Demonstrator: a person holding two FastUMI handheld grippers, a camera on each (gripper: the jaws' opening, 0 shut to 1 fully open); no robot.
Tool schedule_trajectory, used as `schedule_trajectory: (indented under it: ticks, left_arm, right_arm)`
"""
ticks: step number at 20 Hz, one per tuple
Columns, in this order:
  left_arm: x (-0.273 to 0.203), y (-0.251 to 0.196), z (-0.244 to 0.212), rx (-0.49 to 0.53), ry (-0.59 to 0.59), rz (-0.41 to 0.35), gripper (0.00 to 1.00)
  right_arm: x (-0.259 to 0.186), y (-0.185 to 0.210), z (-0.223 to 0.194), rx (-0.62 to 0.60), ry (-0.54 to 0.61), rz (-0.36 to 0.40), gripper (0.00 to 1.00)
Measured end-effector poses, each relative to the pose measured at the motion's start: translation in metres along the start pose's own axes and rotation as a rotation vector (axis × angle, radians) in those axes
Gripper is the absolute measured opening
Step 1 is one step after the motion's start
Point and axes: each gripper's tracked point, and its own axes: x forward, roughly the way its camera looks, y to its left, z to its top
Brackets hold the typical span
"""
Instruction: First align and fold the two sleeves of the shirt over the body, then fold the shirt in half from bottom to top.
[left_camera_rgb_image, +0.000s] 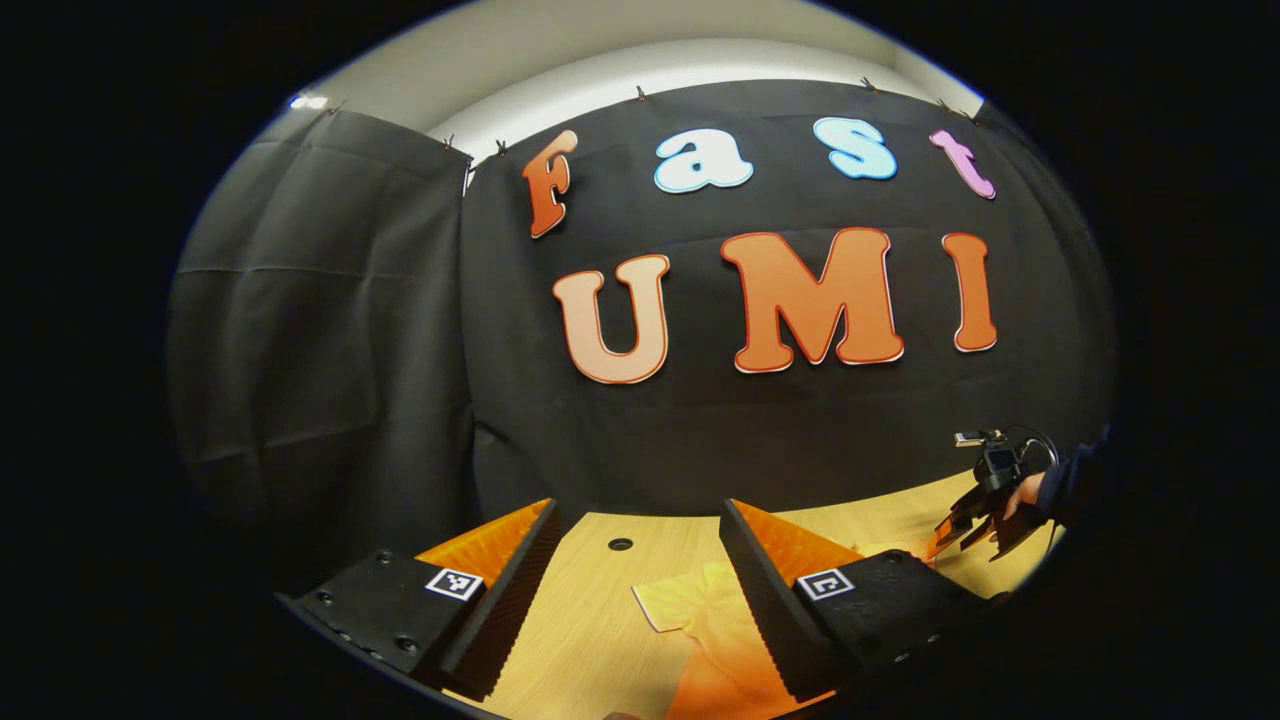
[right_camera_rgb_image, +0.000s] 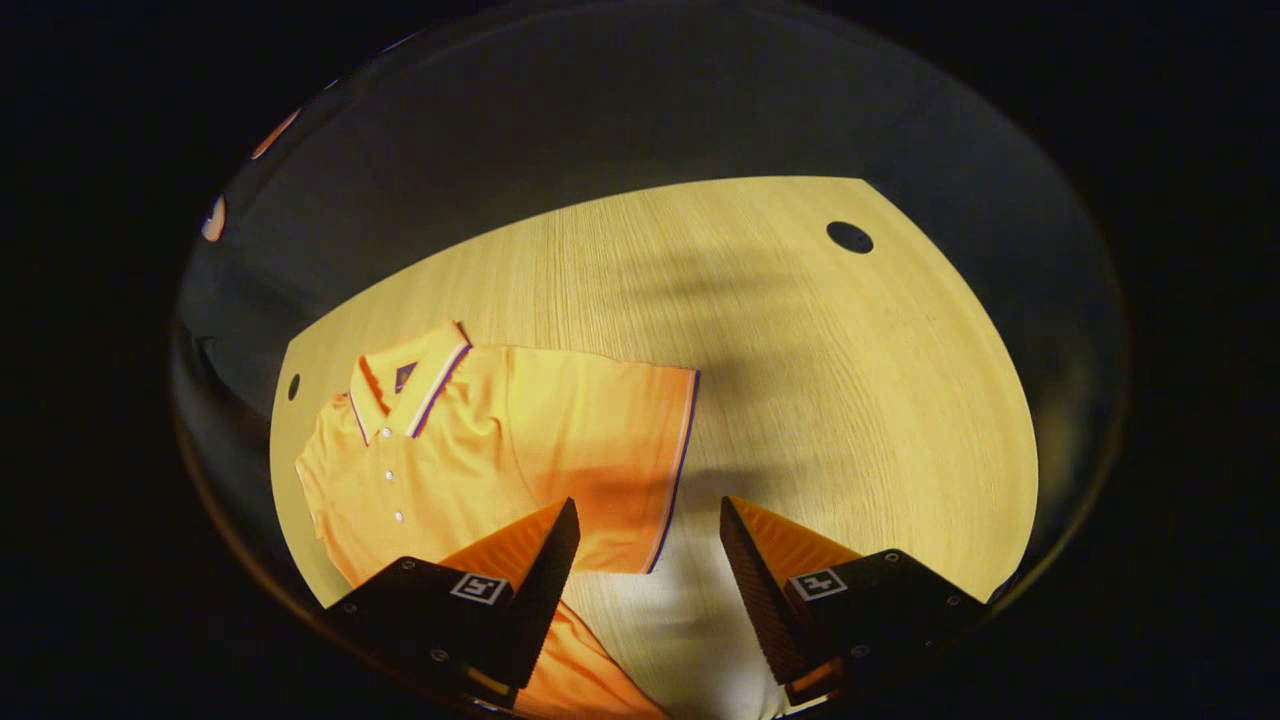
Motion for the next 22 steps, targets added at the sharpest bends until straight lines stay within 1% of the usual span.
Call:
schedule_trajectory:
  ticks: [2, 4, 6, 7, 8, 9, 10, 11, 12, 13, 14, 15, 16, 17, 18, 19, 21, 22]
  left_arm:
    - [-0.003, 0.003, -0.009, 0.006, 0.033, 0.036, 0.98]
    - [-0.005, 0.003, -0.016, 0.019, 0.067, 0.062, 0.98]
    - [-0.009, 0.001, -0.016, 0.033, 0.079, 0.076, 0.98]
    - [-0.009, -0.001, -0.018, 0.038, 0.084, 0.079, 0.98]
    - [-0.010, -0.003, -0.018, 0.043, 0.087, 0.079, 0.98]
    - [-0.010, -0.007, -0.019, 0.046, 0.090, 0.076, 0.98]
    - [-0.010, -0.011, -0.020, 0.049, 0.093, 0.072, 0.98]
    - [-0.011, -0.015, -0.021, 0.053, 0.095, 0.066, 0.98]
    - [-0.011, -0.017, -0.021, 0.059, 0.099, 0.064, 0.98]
    - [-0.011, -0.019, -0.022, 0.064, 0.102, 0.060, 0.98]
    - [-0.012, -0.023, -0.021, 0.066, 0.101, 0.055, 1.00]
    - [-0.014, -0.025, -0.020, 0.065, 0.095, 0.049, 0.99]
    - [-0.015, -0.026, -0.018, 0.065, 0.091, 0.046, 0.99]
    - [-0.016, -0.026, -0.019, 0.065, 0.089, 0.046, 0.99]
    - [-0.017, -0.024, -0.019, 0.065, 0.091, 0.050, 1.00]
    - [-0.019, -0.021, -0.021, 0.064, 0.095, 0.057, 0.99]
    - [-0.020, -0.015, -0.026, 0.060, 0.103, 0.072, 1.00]
    - [-0.019, -0.012, -0.026, 0.055, 0.107, 0.078, 1.00]
  right_arm:
    - [0.020, -0.001, -0.005, -0.020, 0.062, -0.021, 0.83]
    - [0.031, -0.004, -0.003, -0.030, 0.085, -0.039, 0.76]
    - [0.039, -0.005, -0.002, -0.042, 0.102, -0.046, 0.72]
    - [0.040, -0.003, -0.007, -0.053, 0.134, -0.053, 0.71]
    - [0.041, -0.004, -0.002, -0.059, 0.128, -0.066, 0.68]
    - [0.044, -0.004, -0.006, -0.088, 0.151, -0.081, 0.71]
    - [0.044, -0.003, -0.004, -0.120, 0.149, -0.076, 0.62]
    - [0.043, -0.001, -0.003, -0.139, 0.150, -0.070, 0.61]
    - [0.044, 0.003, 0.000, -0.131, 0.141, -0.070, 0.50]
    - [0.046, 0.005, -0.002, -0.125, 0.136, -0.076, 0.48]
    - [0.045, 0.008, 0.001, -0.128, 0.126, -0.063, 0.24]
    - [0.048, 0.009, 0.001, -0.121, 0.117, -0.057, 0.23]
    - [0.046, 0.009, 0.002, -0.133, 0.108, -0.042, 0.11]
    - [0.044, 0.013, 0.002, -0.100, 0.106, -0.015, 0.12]
    - [0.043, 0.016, 0.001, -0.078, 0.106, 0.005, 0.05]
    - [0.040, 0.017, 0.006, -0.065, 0.082, 0.013, 0.05]
    - [0.027, 0.029, 0.023, -0.055, 0.019, 0.073, 0.05]
    - [0.018, 0.040, 0.028, -0.045, 0.007, 0.110, 0.05]
